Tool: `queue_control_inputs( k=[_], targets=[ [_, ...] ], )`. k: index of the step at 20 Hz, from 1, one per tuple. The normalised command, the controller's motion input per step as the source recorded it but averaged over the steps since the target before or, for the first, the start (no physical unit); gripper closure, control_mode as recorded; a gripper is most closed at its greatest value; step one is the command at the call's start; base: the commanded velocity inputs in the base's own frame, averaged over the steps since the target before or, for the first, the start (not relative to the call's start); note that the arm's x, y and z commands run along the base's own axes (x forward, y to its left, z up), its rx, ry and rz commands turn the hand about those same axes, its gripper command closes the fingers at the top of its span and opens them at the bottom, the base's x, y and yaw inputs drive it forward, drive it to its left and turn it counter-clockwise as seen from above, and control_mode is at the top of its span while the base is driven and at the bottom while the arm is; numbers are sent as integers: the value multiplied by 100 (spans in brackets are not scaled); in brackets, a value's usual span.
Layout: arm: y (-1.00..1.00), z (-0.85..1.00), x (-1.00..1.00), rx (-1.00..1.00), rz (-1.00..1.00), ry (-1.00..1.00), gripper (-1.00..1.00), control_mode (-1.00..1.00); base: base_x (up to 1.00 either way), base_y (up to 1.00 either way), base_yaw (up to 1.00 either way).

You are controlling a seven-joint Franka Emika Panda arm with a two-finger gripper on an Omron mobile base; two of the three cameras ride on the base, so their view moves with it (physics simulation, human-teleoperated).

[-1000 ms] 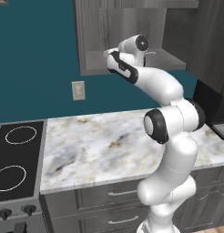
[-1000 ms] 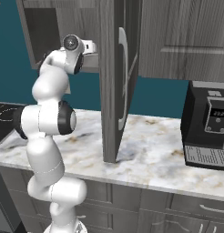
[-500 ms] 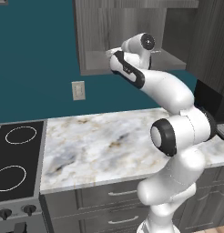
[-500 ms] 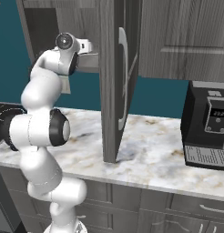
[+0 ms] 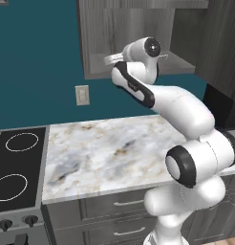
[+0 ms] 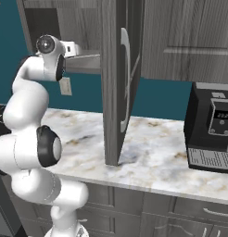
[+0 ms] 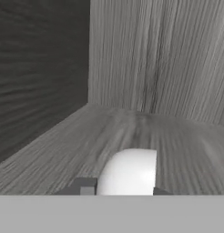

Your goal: Open the cabinet and move the ladle to the pot. Then close the cabinet.

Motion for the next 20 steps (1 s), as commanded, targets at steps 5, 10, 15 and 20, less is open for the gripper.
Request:
queue_control_inputs(
  k=[5, 10, 15, 20],
  targets=[
    [37, 15, -85, 0, -2, 0, 100, -100, 0, 0, 0],
    [8, 22, -82, -2, -8, 0, 100, -100, 0, 0, 0],
    [0, 9, -99, -2, -11, 0, 100, -100, 0, 0, 0],
    [3, 1, -92, -2, -12, 2, 100, -100, 0, 0, 0]
  ],
)
